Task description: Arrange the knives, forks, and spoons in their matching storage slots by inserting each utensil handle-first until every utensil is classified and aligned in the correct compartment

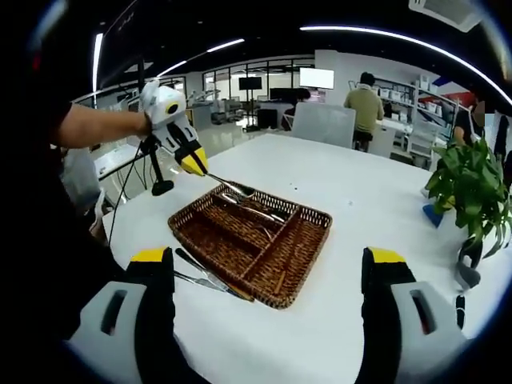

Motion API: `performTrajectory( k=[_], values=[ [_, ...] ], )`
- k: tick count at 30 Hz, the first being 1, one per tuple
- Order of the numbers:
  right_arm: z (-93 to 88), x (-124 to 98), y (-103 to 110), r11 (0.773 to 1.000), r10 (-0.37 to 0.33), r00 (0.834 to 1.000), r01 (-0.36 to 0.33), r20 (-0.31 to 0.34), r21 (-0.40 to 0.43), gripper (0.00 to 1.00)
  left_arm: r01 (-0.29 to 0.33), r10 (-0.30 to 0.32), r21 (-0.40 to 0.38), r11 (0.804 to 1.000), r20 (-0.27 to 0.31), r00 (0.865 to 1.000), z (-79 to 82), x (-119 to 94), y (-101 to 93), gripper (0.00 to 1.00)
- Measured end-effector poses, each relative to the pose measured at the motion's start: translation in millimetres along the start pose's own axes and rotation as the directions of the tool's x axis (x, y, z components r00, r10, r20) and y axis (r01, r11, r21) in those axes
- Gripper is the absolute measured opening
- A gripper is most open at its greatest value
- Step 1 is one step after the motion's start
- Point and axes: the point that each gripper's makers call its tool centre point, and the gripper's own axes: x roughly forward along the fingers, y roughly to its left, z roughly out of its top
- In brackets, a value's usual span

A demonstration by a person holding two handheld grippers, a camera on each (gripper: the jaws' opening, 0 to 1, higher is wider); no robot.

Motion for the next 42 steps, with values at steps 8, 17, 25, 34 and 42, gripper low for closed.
performTrajectory(
  k=[8,17,25,34,42],
  values=[
    [1.5,5,-2,1.0,0.001,1.0,-0.001,-0.008,-0.004,1.0,-0.001,0.001,-0.003,1.0,0.0,1.0,-3.9,1,10.7,0.01],
    [-0.7,6,-3,1.0,-0.004,1.0,0.004,-0.019,-0.002,1.0,0.001,-0.001,-0.001,1.0,0.0,1.0,-10.9,9,15.4,0.01],
    [-2.0,5,-4,1.0,-0.008,1.0,0.008,-0.026,0.0,1.0,0.001,-0.001,-0.01,1.0,-0.014,1.0,-27.5,21,17.1,0.01],
    [-3.6,4,-7,1.0,-0.013,0.999,0.013,-0.034,0.0,1.0,0.003,-0.004,-0.032,0.999,-0.018,1.0,-45.9,39,14.1,0.01],
    [-3.4,2,-10,1.0,-0.021,0.999,0.021,-0.038,-0.002,1.0,0.01,-0.012,-0.059,0.998,-0.027,1.0,-66.2,56,17.6,0.01]
  ],
)
